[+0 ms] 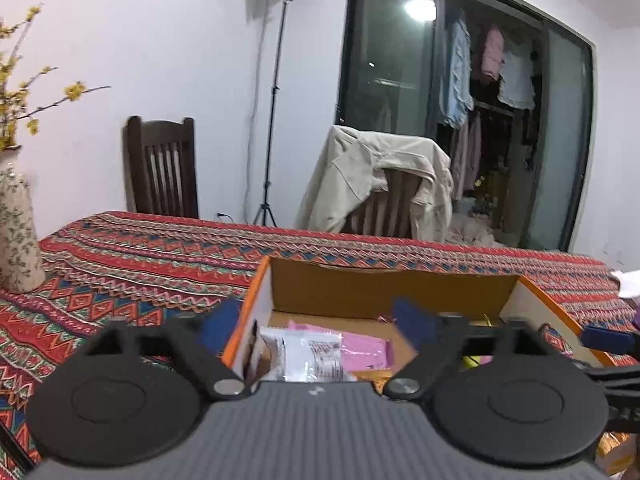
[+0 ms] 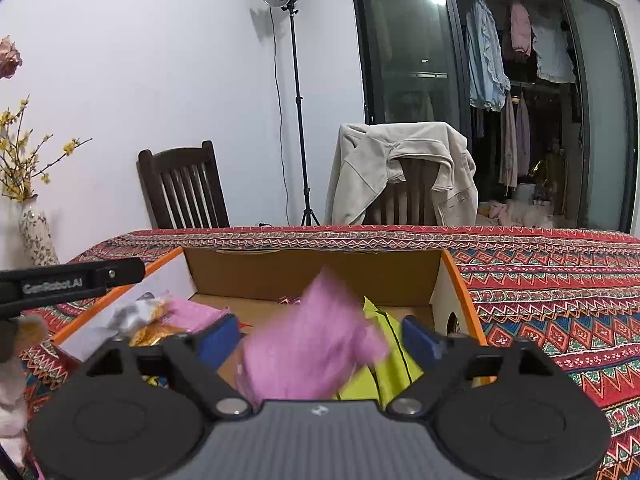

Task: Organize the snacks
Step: 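Carry both held packets over the box and open both grippers, then move both open grippers back to the snack heap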

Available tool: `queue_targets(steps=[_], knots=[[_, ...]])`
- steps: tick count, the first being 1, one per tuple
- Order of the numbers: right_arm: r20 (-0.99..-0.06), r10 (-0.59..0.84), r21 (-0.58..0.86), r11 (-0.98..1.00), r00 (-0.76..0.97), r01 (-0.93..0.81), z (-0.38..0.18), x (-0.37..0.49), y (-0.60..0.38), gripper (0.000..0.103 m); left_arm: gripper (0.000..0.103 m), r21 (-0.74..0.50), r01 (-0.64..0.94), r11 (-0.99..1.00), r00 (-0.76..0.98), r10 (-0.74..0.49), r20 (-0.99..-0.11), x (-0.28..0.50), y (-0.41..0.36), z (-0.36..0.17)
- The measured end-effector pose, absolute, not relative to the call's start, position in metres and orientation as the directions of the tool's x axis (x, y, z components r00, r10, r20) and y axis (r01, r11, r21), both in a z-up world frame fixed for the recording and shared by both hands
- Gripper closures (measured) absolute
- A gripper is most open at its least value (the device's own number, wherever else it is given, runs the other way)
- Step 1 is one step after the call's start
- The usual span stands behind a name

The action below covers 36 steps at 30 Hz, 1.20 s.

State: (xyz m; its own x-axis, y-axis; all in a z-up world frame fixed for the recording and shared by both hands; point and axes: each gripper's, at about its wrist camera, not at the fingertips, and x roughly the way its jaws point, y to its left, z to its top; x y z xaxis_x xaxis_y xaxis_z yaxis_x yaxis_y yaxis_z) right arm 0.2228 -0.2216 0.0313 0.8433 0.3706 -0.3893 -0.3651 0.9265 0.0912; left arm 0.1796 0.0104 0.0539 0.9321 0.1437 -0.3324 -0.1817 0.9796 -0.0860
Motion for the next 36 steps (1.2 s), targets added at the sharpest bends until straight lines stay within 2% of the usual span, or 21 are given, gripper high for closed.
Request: queue_targets(steps=[1, 13, 25, 36], knots=[[-0.382, 0.369, 0.093, 0.927, 0.847, -0.362, 0.031, 0.222, -0.222, 0.000, 0.000, -0.089, -0.198, 0.976, 0.934, 0.160, -0.318, 0.178, 0.011, 0.054], [-0.366, 0.348, 0.091, 0.936, 0.863, -0.339, 0.032, 0.216, -0.226, 0.000, 0.000, -0.081, -0.222, 0.972, 0.940, 0.191, -0.282, 0.169, 0.004, 0.059], [-0.316, 0.364, 0.051, 0.929, 0.876, -0.367, 0.070, 0.174, -0.233, 0.000, 0.000, -0.130, -0.159, 0.979, 0.960, 0.123, -0.250, 0.125, -0.003, 0.100], [-0.428, 0.377, 0.025, 0.913, 0.821, -0.407, 0.046, 0.134, -0.249, 0.000, 0.000, -0.087, -0.132, 0.988, 0.937, 0.096, -0.335, 0.080, 0.007, 0.071]])
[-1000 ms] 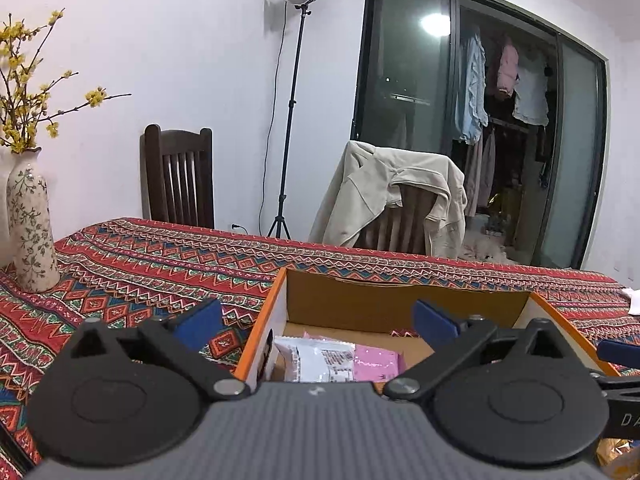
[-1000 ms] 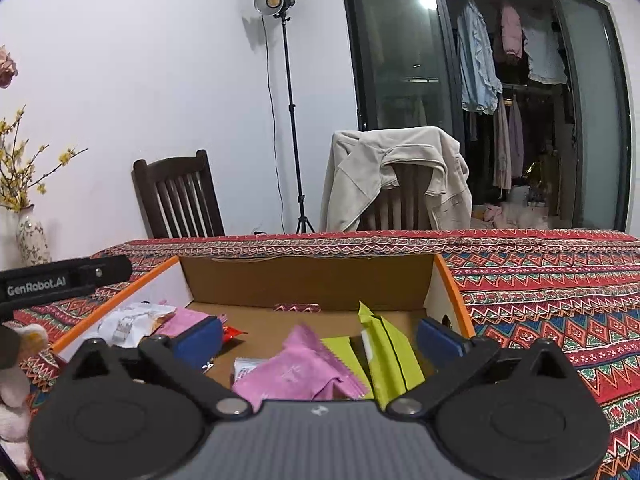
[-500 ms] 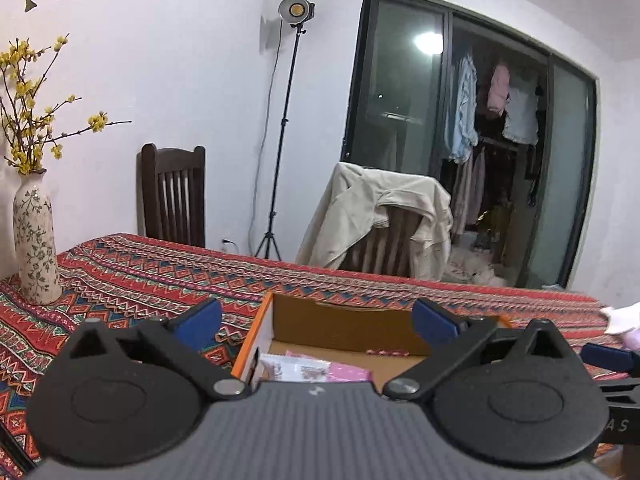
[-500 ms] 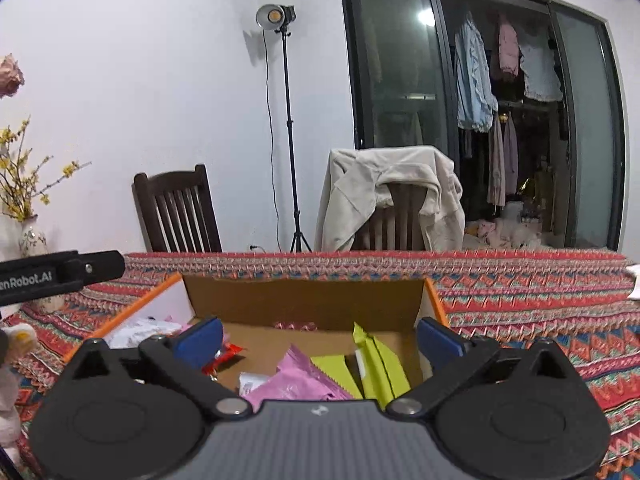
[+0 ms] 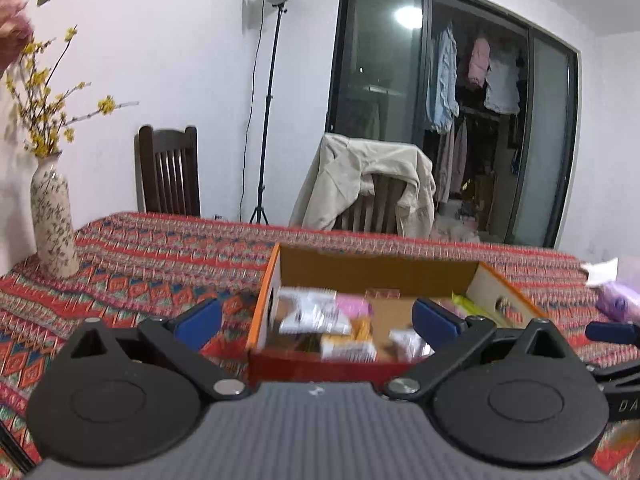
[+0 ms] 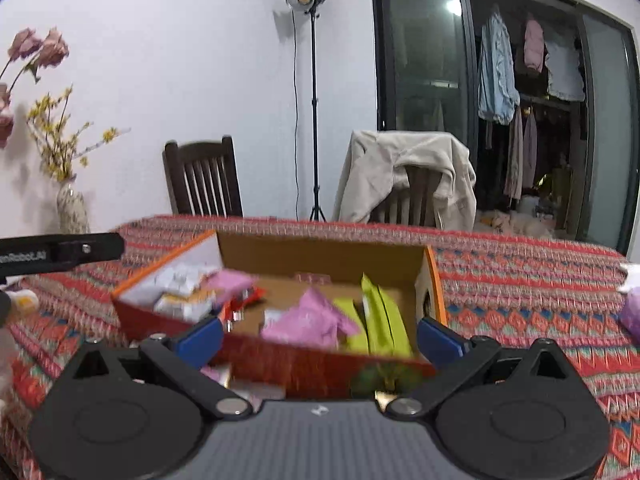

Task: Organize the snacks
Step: 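Move both open grippers back to the snack heap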

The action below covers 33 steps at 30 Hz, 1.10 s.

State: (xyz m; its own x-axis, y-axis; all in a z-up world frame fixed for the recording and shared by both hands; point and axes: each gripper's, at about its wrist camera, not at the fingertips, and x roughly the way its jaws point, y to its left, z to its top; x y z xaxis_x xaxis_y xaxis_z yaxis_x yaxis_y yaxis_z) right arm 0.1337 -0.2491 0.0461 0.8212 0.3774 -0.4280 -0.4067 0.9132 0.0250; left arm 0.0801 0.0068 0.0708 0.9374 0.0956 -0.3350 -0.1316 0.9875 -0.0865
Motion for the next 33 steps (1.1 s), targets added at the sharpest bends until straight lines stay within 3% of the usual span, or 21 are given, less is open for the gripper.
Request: queue_targets(steps=[8, 17, 22, 30, 33], knots=[[-0.523, 0.351, 0.037, 0.920, 0.777, -0.391, 0.012, 0.111, -0.262, 0.000, 0.000, -0.083, -0.155, 0.984, 0.904, 0.107, -0.414, 0.056, 0.022, 0.033], [-0.552, 0.331, 0.028, 0.925, 0.765, -0.380, -0.001, 0.101, -0.265, 0.001, 0.000, -0.117, -0.184, 0.976, 0.904, 0.121, -0.411, 0.052, 0.030, 0.020], [-0.568, 0.320, -0.042, 0.909, 0.758, -0.415, -0.001, 0.106, -0.254, 0.025, 0.000, -0.131, -0.181, 0.975, 0.903, 0.112, -0.415, 0.053, 0.031, 0.017], [-0.607, 0.298, -0.152, 0.867, 0.737, -0.475, -0.010, 0.120, -0.232, 0.025, 0.000, -0.150, -0.184, 0.972, 0.893, 0.101, -0.438, 0.057, 0.035, 0.013], [-0.609, 0.305, -0.153, 0.860, 0.732, -0.486, -0.013, 0.122, -0.228, 0.042, 0.000, -0.147, -0.180, 0.973, 0.894, 0.100, -0.437, 0.057, 0.035, 0.013]])
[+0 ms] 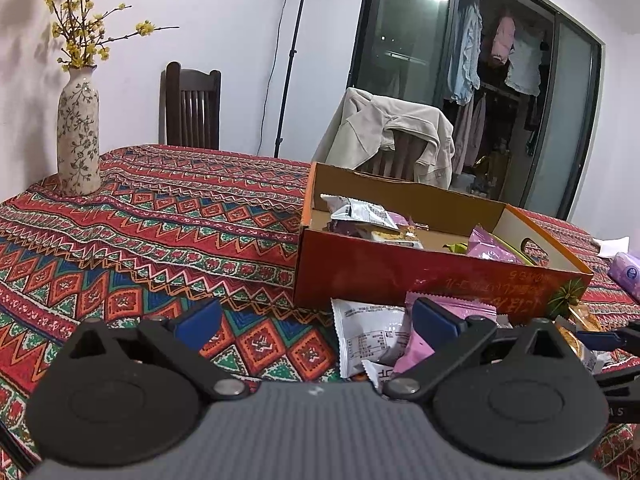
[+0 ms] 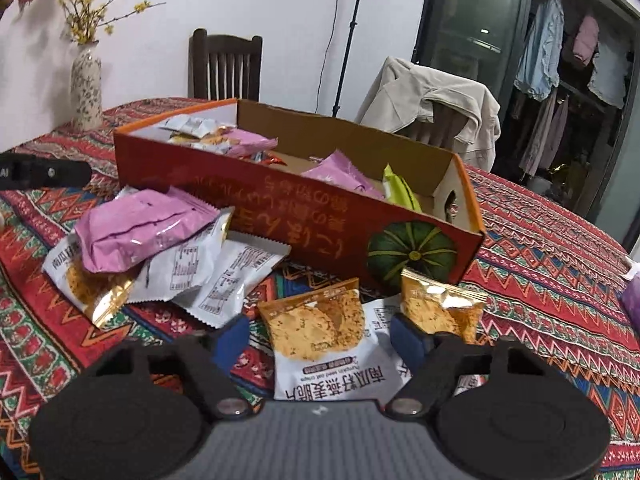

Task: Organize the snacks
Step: 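Move both open grippers back to the snack heap, then grasp a pink pack with the left gripper while the right grasps a biscuit packet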

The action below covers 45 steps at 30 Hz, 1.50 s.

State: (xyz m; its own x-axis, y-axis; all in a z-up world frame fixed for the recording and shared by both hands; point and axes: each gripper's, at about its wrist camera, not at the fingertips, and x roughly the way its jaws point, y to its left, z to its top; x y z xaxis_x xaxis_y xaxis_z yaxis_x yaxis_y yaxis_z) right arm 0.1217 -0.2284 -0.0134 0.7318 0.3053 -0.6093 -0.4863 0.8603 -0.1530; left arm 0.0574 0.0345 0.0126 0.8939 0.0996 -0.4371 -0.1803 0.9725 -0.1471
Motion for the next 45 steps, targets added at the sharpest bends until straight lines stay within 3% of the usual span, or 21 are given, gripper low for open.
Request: queue_targets(steps=[4, 9, 14, 26, 31, 38, 45], knots=[[-0.591, 0.310, -0.159, 0.860, 0.745, -0.484, -0.014, 0.118, -0.228, 0.053, 0.000, -0.150, -0.181, 0.972, 0.890, 0.097, -0.445, 0.060, 0.035, 0.012], [-0.544, 0.334, -0.090, 0.889, 0.769, -0.450, -0.010, 0.117, -0.242, 0.058, 0.000, -0.152, -0.183, 0.971, 0.889, 0.098, -0.447, 0.060, 0.035, 0.011], [-0.500, 0.335, -0.019, 0.918, 0.799, -0.397, -0.005, 0.117, -0.259, 0.058, 0.000, -0.148, -0.186, 0.971, 0.887, 0.101, -0.451, 0.060, 0.034, 0.011], [-0.464, 0.345, -0.026, 0.915, 0.816, -0.402, -0.002, 0.111, -0.260, 0.058, 0.000, -0.060, -0.060, 0.996, 0.890, 0.026, -0.455, 0.069, -0.009, 0.032], [-0.453, 0.347, -0.031, 0.914, 0.821, -0.404, -0.001, 0.108, -0.260, 0.058, 0.000, -0.036, 0.016, 0.999, 0.867, -0.032, -0.497, 0.083, -0.034, 0.026], [-0.440, 0.358, -0.034, 0.910, 0.824, -0.413, -0.001, 0.104, -0.260, 0.057, 0.000, -0.009, -0.018, 1.000, 0.825, 0.009, -0.565, 0.099, -0.049, 0.008], [-0.437, 0.367, -0.029, 0.907, 0.821, -0.421, 0.000, 0.104, -0.261, 0.057, 0.018, -0.024, -0.030, 0.999, 0.810, 0.010, -0.586, 0.103, -0.045, 0.002]])
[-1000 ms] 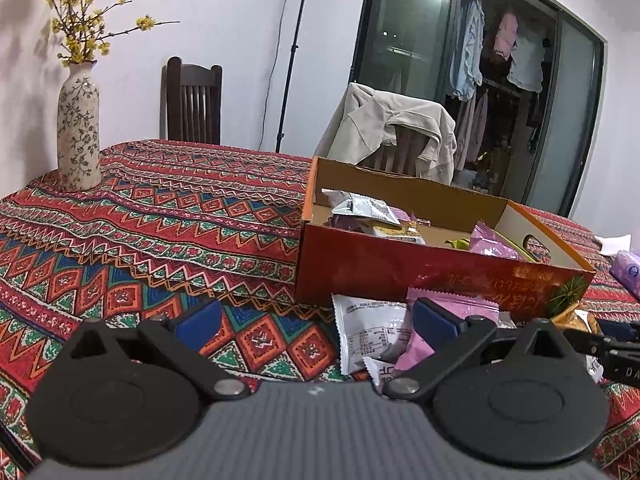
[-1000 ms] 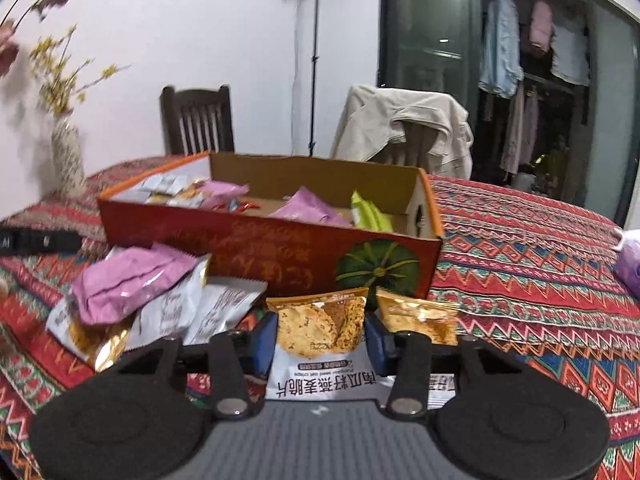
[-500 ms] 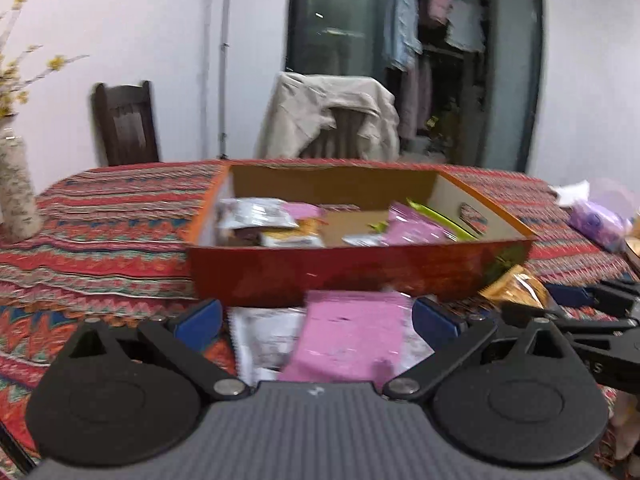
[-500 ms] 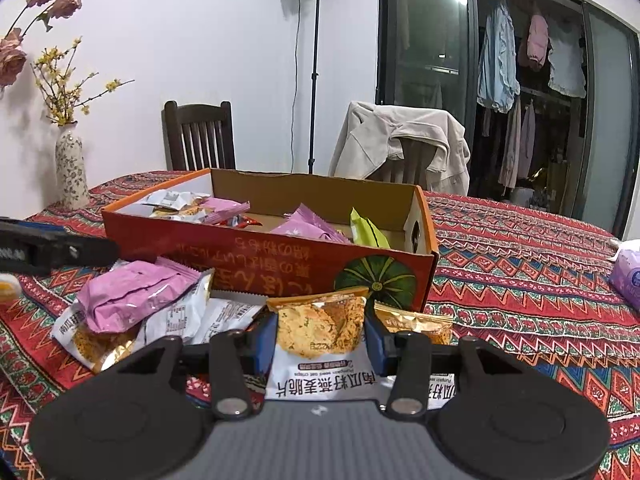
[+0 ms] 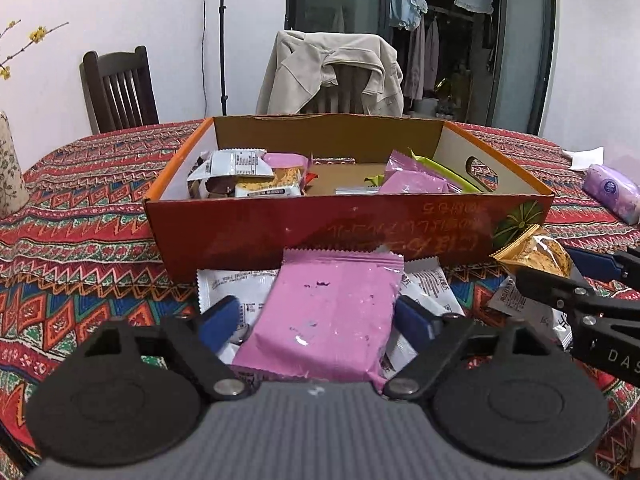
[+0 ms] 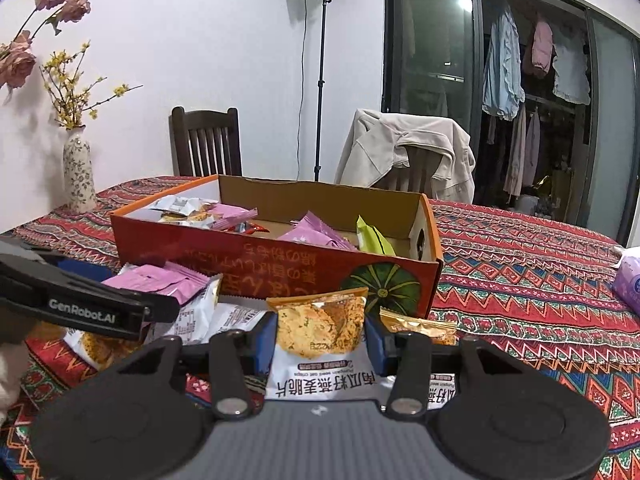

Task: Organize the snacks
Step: 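Grasp a pink pack with the left gripper while the right grasps a biscuit packet, then carry both held packets into the box and open both grippers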

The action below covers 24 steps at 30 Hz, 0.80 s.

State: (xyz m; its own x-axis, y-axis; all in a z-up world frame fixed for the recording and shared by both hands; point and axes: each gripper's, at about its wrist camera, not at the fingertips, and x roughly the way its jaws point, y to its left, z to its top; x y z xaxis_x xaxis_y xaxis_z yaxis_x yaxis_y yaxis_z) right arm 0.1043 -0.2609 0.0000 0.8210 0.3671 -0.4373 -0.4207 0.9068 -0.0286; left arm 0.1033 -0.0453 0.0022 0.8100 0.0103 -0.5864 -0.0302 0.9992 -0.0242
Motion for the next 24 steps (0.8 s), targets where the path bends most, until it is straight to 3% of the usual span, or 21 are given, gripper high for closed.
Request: queue_targets(steps=[3, 6, 17, 24], knots=[[-0.438, 0.369, -0.026, 0.906, 0.820, -0.421, 0.000, 0.105, -0.261, 0.057, 0.024, -0.043, -0.017, 0.999, 0.811, -0.011, -0.586, 0.102, -0.045, 0.002], [-0.439, 0.369, -0.026, 0.906, 0.820, -0.422, 0.000, 0.105, -0.261, 0.057, 0.041, -0.055, -0.013, 0.998, 0.813, -0.021, -0.583, 0.101, -0.044, 0.003], [-0.435, 0.366, -0.013, 0.911, 0.823, -0.412, -0.001, 0.106, -0.263, 0.057, 0.042, -0.045, -0.005, 0.999, 0.854, -0.019, -0.520, 0.084, -0.046, 0.013], [-0.378, 0.376, -0.016, 0.911, 0.846, -0.412, 0.007, 0.100, -0.263, 0.057, 0.042, -0.046, 0.009, 0.999, 0.897, -0.029, -0.441, 0.068, -0.047, 0.039]])
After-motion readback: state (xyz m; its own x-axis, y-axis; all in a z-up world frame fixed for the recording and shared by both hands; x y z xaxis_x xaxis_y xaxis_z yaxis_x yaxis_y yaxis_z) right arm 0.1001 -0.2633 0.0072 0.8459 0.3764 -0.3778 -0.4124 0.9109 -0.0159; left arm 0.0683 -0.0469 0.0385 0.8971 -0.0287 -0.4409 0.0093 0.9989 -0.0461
